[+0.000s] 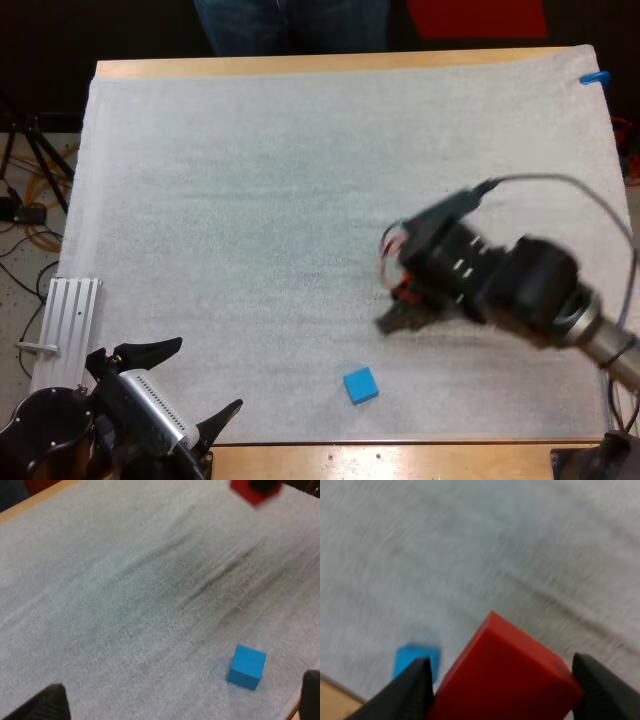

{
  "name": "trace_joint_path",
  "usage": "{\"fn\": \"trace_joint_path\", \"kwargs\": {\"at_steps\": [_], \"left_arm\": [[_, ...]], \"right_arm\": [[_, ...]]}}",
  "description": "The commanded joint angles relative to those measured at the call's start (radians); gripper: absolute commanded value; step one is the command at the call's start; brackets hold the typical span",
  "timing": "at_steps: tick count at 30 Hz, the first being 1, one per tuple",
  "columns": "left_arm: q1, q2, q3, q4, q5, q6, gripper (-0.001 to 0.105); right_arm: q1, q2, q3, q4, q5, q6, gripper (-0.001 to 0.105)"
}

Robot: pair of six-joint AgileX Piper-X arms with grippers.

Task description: Stack red cube on blue cube

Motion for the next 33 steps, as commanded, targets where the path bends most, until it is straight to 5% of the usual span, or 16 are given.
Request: {"fn": "trace_joint_path", "kwargs": {"at_steps": [1, 12, 33], "left_arm": [[-0.005, 0.002, -0.007, 0.003, -0.004, -0.011, 0.087], [-0.005, 0.002, -0.007, 0.003, -0.004, -0.011, 0.087], [-0.005, 0.002, 0.018, 0.006, 0.003, -0.027, 0.087]], "right_arm": [[0.041, -0.01, 0.024, -0.028, 0.011, 0.037, 0.024], [0.136, -0.008, 0.246, -0.239, -0.094, 0.144, 0.024], [0.209, 0.126, 0.308, -0.356, -0.135, 0.141, 0.024]]}}
